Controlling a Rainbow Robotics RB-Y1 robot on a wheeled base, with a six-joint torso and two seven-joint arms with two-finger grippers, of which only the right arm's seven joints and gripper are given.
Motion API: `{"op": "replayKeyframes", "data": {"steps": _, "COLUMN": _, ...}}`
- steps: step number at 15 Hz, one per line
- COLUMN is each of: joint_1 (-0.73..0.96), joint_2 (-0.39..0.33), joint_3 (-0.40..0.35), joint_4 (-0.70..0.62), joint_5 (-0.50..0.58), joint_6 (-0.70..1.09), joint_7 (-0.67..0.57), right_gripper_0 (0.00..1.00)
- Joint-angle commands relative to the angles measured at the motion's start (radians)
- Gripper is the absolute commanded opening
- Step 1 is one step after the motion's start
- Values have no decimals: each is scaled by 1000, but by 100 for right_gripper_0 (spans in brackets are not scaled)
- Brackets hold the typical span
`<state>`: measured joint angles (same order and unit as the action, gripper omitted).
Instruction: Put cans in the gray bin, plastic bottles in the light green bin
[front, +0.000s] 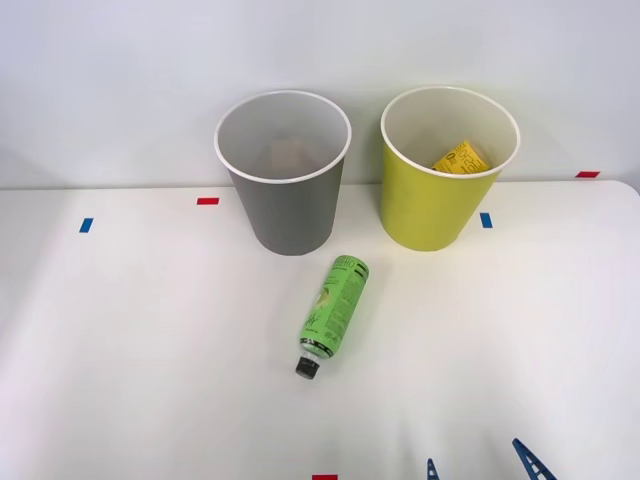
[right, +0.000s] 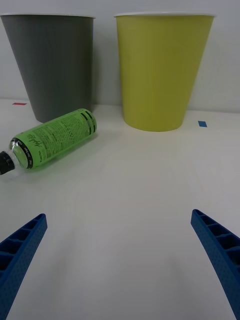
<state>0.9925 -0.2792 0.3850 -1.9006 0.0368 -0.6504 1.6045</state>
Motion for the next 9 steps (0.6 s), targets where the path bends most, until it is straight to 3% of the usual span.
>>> {"op": "replayKeyframes", "data": {"steps": 1, "joint_1": 0, "joint_2": 0, "joint_3": 0, "joint_4": 0, "joint_5": 0, "joint_6": 0, "joint_7": 0, "right_gripper_0": 100}}
{"op": "replayKeyframes", "data": {"steps": 9, "joint_1": 0, "joint_2": 0, "joint_3": 0, "joint_4": 0, "joint_5": 0, "joint_6": 0, "joint_7": 0, "right_gripper_0": 100}}
